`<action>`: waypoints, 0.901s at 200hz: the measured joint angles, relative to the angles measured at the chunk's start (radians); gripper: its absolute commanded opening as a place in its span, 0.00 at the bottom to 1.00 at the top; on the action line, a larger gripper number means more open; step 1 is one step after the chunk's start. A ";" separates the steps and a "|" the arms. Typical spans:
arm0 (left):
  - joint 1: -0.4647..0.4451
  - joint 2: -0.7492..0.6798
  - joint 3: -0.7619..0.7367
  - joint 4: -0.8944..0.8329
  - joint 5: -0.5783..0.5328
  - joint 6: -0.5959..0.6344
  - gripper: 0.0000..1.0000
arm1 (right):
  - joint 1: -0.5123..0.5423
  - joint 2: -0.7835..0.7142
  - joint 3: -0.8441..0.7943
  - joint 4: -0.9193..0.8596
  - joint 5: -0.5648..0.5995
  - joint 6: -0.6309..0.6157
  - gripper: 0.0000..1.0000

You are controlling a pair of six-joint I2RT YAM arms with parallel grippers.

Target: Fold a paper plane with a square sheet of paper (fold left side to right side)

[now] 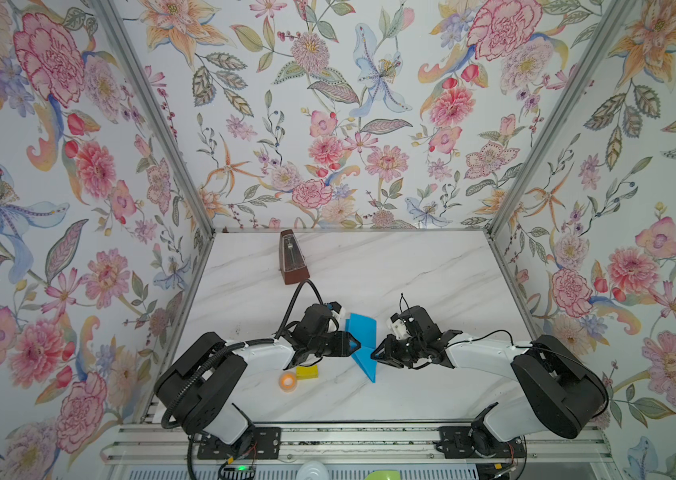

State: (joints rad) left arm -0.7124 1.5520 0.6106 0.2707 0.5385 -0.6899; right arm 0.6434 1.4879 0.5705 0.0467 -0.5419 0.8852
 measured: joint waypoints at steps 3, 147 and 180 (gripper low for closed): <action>0.000 0.005 0.000 0.008 0.004 -0.001 0.41 | 0.000 0.000 0.000 0.000 0.000 0.000 0.26; 0.000 0.088 -0.004 0.087 0.042 -0.011 0.25 | -0.004 0.008 0.000 0.003 0.000 0.001 0.24; 0.000 0.097 -0.004 0.083 0.042 -0.007 0.20 | -0.004 0.008 0.000 0.004 0.000 0.001 0.24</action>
State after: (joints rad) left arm -0.7124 1.6485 0.6064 0.3534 0.5804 -0.6968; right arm 0.6395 1.4963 0.5701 0.0505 -0.5419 0.8860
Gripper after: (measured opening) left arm 0.215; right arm 0.235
